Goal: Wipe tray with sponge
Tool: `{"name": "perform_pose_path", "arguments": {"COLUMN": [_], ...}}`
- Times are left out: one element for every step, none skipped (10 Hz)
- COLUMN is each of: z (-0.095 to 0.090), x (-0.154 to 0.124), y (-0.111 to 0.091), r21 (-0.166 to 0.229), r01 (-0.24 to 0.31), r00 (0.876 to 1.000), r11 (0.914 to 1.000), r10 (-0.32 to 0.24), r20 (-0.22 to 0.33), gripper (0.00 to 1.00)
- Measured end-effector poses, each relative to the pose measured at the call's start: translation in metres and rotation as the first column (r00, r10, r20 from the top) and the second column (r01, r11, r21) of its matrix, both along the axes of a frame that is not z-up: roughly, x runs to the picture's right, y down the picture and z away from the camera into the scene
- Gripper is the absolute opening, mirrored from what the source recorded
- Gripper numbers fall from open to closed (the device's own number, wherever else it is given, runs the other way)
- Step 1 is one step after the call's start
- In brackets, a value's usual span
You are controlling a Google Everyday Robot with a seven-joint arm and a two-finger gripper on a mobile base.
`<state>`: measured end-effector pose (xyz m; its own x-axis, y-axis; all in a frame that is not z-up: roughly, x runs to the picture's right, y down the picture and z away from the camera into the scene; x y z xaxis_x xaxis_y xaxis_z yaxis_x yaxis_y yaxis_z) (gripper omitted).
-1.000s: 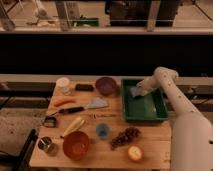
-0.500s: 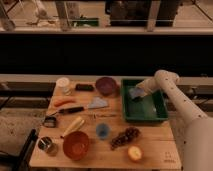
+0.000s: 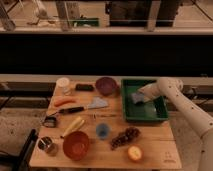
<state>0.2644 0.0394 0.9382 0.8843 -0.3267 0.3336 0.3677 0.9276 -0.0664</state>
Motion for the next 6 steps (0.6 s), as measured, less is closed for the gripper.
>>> {"name": "perform_pose_path", "arguments": {"z": [-0.007,-0.009,-0.014,-0.019,-0.023,-0.024], "x": [-0.001,-0.007,-0.013,-0.014,-0.018,-0.024], "y": [0.004,0.010,0.020,0.029,0.041,0.049], "r21": [0.013,0.009,-0.003,-0.017,-0.041,-0.062], "r01": [-0.001,0.007,0.016,0.021,0.026,0.036], "r00": [1.000,1.000,1.000,1.000,0.999,0.999], "r11": [0.9999,0.9999,0.9999,0.9996,0.9988,0.9974], "r10": [0.001,-0.007,-0.016,-0.021,-0.025,-0.034], "r20": [-0.002,0.003,0.011,0.015,0.026,0.038], "gripper": [0.00,0.00,0.00,0.00,0.00,0.00]}}
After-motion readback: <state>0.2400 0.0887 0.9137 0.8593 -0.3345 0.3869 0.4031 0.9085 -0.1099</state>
